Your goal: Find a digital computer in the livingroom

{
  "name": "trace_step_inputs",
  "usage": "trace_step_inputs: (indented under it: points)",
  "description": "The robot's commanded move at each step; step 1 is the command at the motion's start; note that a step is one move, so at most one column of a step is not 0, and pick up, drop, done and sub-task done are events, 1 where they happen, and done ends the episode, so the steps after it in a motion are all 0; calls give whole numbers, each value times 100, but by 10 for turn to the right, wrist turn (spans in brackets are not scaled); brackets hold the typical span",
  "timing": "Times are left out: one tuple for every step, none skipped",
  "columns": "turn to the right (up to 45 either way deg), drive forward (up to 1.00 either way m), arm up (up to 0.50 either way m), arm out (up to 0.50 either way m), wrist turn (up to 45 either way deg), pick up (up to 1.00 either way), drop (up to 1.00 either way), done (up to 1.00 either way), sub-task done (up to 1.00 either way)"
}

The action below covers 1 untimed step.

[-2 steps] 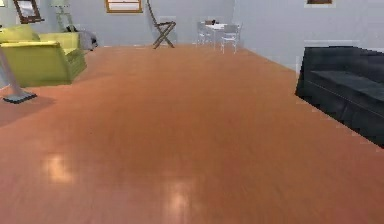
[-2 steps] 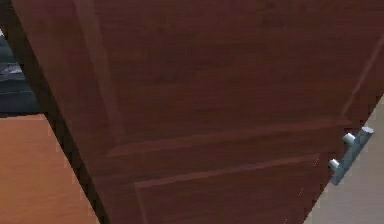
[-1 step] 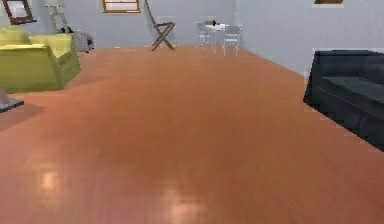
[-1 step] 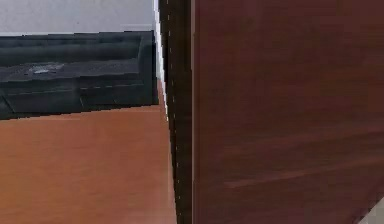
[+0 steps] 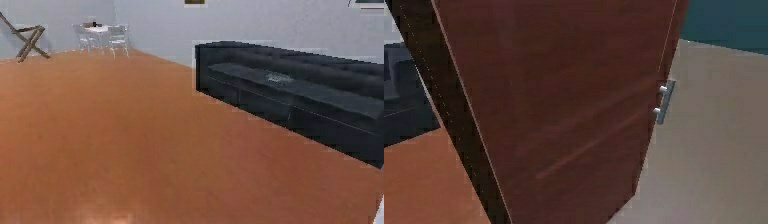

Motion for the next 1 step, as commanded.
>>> trace_step_inputs:
  points:
    - [0,30,0,0,0,0,0,0,0]
